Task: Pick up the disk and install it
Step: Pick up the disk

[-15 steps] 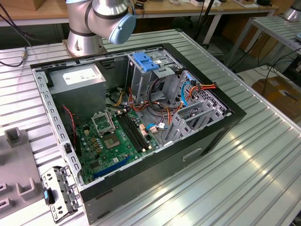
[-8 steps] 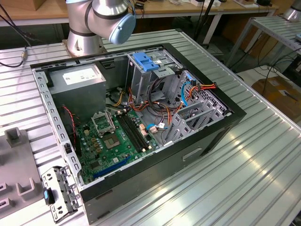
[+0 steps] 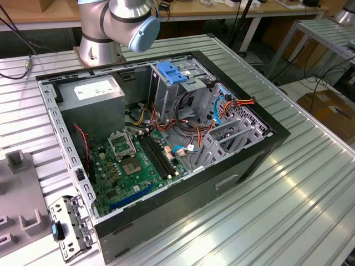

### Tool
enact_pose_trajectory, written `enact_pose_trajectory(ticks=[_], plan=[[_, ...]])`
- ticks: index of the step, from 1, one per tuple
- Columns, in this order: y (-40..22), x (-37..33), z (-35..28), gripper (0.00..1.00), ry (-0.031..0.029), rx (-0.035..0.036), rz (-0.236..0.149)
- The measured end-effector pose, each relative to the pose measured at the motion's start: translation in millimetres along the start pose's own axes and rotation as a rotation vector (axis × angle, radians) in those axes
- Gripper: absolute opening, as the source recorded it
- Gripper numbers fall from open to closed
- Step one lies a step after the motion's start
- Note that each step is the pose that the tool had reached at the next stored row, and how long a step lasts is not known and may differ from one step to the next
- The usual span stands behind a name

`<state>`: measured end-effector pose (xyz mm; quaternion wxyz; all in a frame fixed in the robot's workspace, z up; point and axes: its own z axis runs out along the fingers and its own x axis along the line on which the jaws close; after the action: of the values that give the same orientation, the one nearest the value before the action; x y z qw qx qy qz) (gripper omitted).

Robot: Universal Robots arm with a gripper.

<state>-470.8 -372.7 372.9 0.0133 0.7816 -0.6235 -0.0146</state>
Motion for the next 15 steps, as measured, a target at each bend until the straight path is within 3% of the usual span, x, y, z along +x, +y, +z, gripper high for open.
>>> enact_pose_trajectory(ticks=[2,3,7,8,13,15], plan=[[0.0,0.0,0.2,0.19,0.0000,0.0000,0.000],[0.0,0.0,0.5,0.25,0.0000,0.0002,0.000],[-0.2,-0.2,2.4,0.26,-0.0007,0.0002,0.018],[-0.2,-0.2,3.3,0.33,-0.0013,0.0005,0.032],[-0.4,-0.2,10.6,0.33,-0.0050,0.0009,0.132],[-0.9,-0.5,17.7,0.33,-0.0068,0.0012,0.177]])
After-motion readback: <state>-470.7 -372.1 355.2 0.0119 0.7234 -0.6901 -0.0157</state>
